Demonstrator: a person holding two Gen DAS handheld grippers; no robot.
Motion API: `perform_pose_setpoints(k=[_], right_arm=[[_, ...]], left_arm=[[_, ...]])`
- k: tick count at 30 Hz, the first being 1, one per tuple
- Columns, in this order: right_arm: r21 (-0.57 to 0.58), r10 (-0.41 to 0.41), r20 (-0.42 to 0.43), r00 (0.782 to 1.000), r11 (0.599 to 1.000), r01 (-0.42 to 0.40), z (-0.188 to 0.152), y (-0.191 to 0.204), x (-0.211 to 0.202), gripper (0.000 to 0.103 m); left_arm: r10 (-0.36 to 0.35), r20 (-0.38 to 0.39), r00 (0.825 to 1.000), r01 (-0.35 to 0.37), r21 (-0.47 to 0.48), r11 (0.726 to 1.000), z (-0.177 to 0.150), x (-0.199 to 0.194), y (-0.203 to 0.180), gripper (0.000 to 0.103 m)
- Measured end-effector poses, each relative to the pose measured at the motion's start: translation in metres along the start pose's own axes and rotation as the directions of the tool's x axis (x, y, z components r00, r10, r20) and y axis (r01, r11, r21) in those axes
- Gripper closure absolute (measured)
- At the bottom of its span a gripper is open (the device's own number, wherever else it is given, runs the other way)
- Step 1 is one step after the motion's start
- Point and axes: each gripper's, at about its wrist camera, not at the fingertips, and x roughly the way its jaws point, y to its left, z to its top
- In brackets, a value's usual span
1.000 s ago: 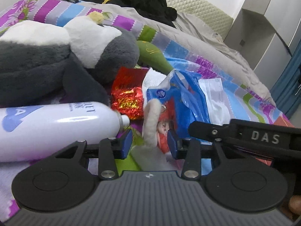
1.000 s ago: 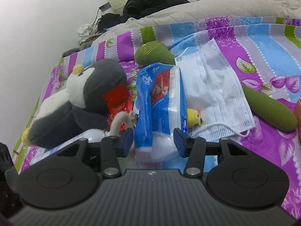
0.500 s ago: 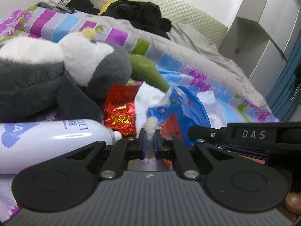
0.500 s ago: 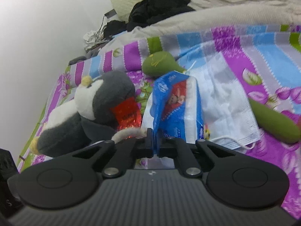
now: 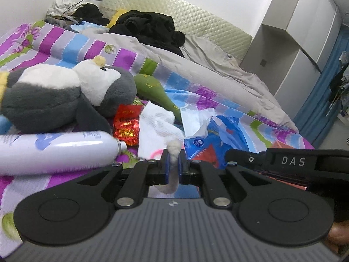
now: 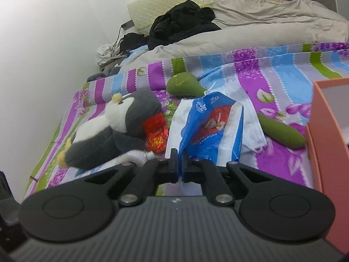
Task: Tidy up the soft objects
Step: 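Lift the blue packet with the right gripper while the left gripper lifts the white loop, then carry the blue packet in the right gripper while the left gripper carries the white loop toward the box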
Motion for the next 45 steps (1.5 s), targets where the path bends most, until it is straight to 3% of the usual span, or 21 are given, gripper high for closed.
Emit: perform_pose_setpoints(k=[4, 9, 19, 26, 29, 30, 31, 42, 45], right_arm=[[-0.018, -0.027, -0.021, 0.999, 0.999, 0.027, -0.016, 0.002, -0.023, 0.097], [0.005, -0.029, -0.067, 0.997, 1.0, 0.03, -0.041, -0.003, -0.048, 0.097], [0.068, 0.024, -0.218, 0.976, 0.998, -0.01, -0.093, -0.014, -0.09, 0.097], [0.096, -0.033, -0.279, 0.96, 0.993, 0.063, -0.112, -0.027, -0.094, 0.091], [0.115, -0.079, -0.293, 0.953, 0.986, 0.117, -0.115, -0.037, -0.091, 0.067], [0.124, -0.087, -0.294, 0.952, 0.984, 0.128, -0.116, -0.04, -0.091, 0.054], [0.13, -0.092, -0.294, 0.951, 0.982, 0.135, -0.116, -0.043, -0.09, 0.052], [-0.017, -0.123, -0.222, 0.967, 0.992, 0.122, -0.112, -0.031, -0.076, 0.054], [-0.042, -0.127, -0.209, 0.97, 0.992, 0.121, -0.11, -0.029, -0.07, 0.068]], left_arm=[[0.038, -0.009, 0.999, -0.037, 0.038, 0.999, -0.018, -0.026, -0.01, 0.094], [0.029, -0.065, 0.997, -0.028, 0.016, 0.999, -0.046, -0.049, -0.012, 0.094], [0.04, -0.185, 0.982, -0.045, -0.022, 0.999, -0.098, -0.078, -0.006, 0.093], [0.057, -0.25, 0.967, -0.057, 0.005, 0.998, -0.117, -0.077, -0.009, 0.093], [0.053, -0.268, 0.962, -0.048, 0.025, 0.999, -0.121, -0.074, -0.013, 0.09], [0.057, -0.274, 0.96, -0.051, 0.029, 0.998, -0.122, -0.072, -0.014, 0.081], [0.055, -0.278, 0.959, -0.049, 0.029, 0.998, -0.123, -0.071, -0.014, 0.069], [0.062, -0.248, 0.967, -0.055, 0.037, 0.998, -0.121, -0.062, -0.017, 0.067], [0.078, -0.239, 0.968, -0.068, 0.051, 0.996, -0.12, -0.057, -0.018, 0.067]])
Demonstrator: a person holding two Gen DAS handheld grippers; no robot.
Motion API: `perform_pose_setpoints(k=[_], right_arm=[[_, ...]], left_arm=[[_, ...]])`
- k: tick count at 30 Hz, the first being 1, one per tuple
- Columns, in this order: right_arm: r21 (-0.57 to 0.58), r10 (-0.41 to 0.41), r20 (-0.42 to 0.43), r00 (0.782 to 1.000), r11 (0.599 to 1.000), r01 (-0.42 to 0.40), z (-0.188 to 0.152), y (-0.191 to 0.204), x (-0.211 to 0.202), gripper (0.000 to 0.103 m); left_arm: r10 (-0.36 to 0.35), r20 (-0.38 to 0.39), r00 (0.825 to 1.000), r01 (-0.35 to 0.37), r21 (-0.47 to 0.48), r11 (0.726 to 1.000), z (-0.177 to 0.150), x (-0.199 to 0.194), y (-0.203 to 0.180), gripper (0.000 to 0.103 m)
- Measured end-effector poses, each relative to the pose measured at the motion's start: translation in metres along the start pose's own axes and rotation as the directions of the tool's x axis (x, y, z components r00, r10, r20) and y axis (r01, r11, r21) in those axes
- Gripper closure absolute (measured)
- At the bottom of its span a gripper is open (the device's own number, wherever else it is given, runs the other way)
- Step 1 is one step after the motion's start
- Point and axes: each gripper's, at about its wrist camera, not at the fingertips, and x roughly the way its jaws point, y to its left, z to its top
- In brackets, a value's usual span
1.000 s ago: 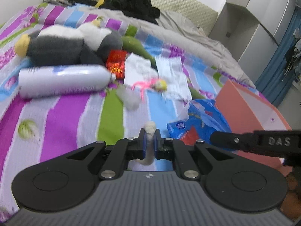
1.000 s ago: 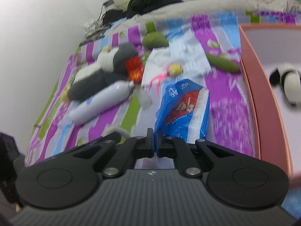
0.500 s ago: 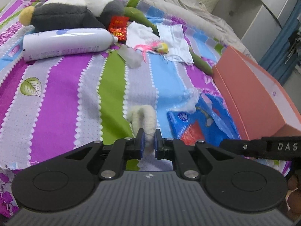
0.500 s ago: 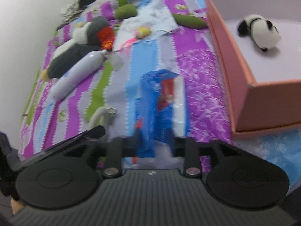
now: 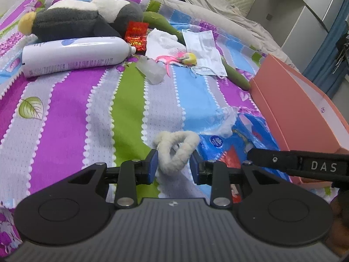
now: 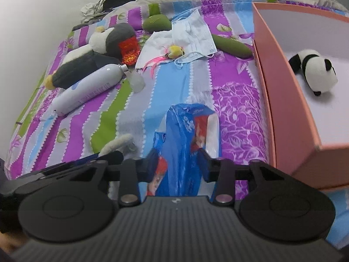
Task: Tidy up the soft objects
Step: 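Carry the blue packet in the right gripper while the left gripper carries the white loop toward the box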
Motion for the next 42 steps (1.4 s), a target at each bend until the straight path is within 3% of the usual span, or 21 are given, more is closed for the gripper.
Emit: perform_pose_setpoints(k=[2, 7, 19, 42], right_arm=[[-0.003, -0.012, -0.01, 1.0, 1.0, 0.012, 0.001, 0.0, 0.005, 0.08], [0.015, -0.007, -0.025, 1.0, 1.0, 0.007, 0.0, -0.002, 0.009, 0.094], [-0.005, -0.033, 0.006, 0.999, 0.999, 0.033, 0.005, 0.014, -0.002, 0.097], [0.061, -0.07, 0.071, 0.995, 0.996, 0.066, 0.021, 0.025, -0.041, 0.097]], left_arm=[[0.004, 0.001, 1.0, -0.004, 0.003, 1.0, 0.0, 0.003, 0.0, 0.068], [-0.003, 0.013, 1.0, 0.003, -0.014, 1.0, 0.001, 0.003, 0.001, 0.09], [-0.011, 0.045, 0.999, 0.012, -0.027, 1.0, 0.014, -0.02, 0.003, 0.092], [-0.053, 0.035, 0.998, 0.053, 0.015, 0.999, 0.053, -0.056, -0.001, 0.092]])
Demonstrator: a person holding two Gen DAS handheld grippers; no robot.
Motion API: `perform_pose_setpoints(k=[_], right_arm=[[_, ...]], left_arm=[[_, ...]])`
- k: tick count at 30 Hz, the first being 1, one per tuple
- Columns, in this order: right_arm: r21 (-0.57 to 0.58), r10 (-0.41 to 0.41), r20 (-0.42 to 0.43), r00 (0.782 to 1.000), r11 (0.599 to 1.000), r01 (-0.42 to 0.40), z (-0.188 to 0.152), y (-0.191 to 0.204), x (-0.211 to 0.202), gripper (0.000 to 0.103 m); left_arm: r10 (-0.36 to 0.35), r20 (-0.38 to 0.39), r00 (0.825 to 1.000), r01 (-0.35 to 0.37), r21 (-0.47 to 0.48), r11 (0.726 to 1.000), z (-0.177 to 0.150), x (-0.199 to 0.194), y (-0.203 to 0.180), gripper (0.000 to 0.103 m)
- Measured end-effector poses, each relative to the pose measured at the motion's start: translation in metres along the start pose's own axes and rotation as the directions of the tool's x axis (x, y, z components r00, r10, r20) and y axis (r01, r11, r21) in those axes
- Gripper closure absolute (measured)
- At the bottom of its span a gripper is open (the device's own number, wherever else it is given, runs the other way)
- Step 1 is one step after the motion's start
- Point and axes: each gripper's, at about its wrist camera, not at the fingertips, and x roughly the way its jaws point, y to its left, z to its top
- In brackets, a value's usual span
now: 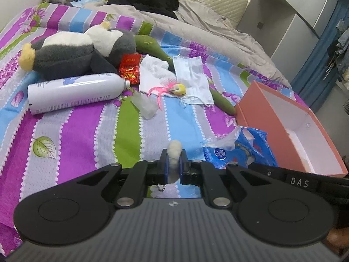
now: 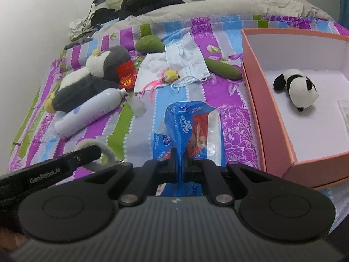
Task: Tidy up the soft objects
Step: 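Carry the blue packet in the right gripper while the left gripper carries the white loop toward the box, then move both tools over the orange box holding the blue packet and white loop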
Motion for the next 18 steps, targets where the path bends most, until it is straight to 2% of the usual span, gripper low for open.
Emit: perform_pose_setpoints(k=[9, 18], right_arm=[[0.012, 0.018, 0.037, 0.999, 1.0, -0.018, 0.001, 0.003, -0.04, 0.097], [-0.006, 0.022, 0.073, 0.997, 1.0, -0.022, -0.002, -0.003, -0.084, 0.097]], left_arm=[[-0.023, 0.017, 1.0, 0.022, 0.036, 0.999, 0.012, -0.038, -0.02, 0.092], [-0.036, 0.054, 0.998, 0.034, 0.047, 0.998, 0.008, -0.081, -0.05, 0.092]])
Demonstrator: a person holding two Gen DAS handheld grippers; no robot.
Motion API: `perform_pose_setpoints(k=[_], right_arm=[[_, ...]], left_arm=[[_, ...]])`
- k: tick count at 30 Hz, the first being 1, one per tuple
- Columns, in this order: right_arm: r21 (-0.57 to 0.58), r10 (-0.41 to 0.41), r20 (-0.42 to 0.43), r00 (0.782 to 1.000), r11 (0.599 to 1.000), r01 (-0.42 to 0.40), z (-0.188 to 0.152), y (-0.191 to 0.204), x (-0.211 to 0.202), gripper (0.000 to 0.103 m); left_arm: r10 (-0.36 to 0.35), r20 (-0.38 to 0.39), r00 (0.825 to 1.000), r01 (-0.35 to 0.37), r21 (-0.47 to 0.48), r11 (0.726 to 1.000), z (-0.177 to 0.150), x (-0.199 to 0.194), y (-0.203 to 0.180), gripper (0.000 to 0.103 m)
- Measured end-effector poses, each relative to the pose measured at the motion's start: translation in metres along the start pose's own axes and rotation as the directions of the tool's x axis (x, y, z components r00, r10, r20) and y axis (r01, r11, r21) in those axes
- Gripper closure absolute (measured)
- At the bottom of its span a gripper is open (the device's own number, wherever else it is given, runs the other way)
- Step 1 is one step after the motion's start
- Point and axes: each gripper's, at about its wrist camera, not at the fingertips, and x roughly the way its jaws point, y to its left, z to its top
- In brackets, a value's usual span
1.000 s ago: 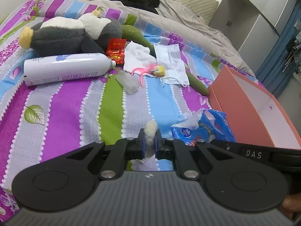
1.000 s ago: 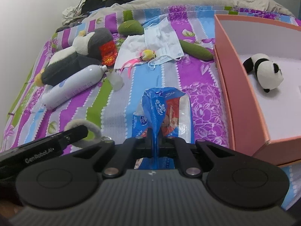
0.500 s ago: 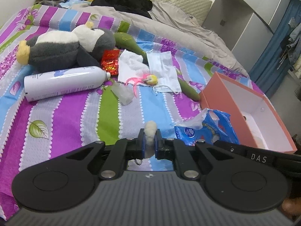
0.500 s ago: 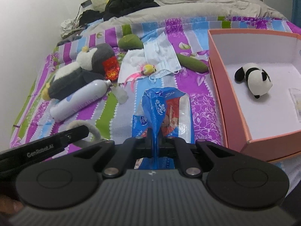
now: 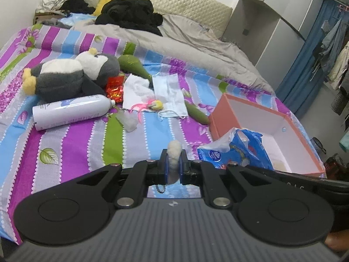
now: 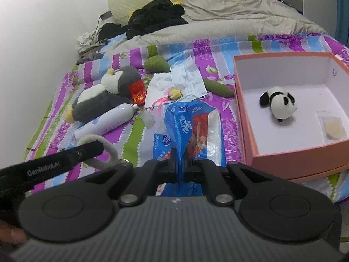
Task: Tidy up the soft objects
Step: 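Move both tools over the orange box holding the blue packet and white loop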
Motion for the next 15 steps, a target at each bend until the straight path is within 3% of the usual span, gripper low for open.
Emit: perform_pose_setpoints(k=[6, 15], right_arm=[[0.011, 0.014, 0.021, 1.0, 1.0, -0.014, -0.001, -0.008, -0.027, 0.097], [0.036, -0.019, 0.078, 0.997, 0.999, 0.016, -0.001, -0.035, -0.068, 0.097]], left_arm=[[0.007, 0.038, 0.999, -0.007, 0.009, 1.0, -0.001, -0.023, -0.026, 0.092], [-0.053, 0.033, 0.998, 0.051, 0.057, 0.997, -0.004, -0.033, -0.073, 0.092]])
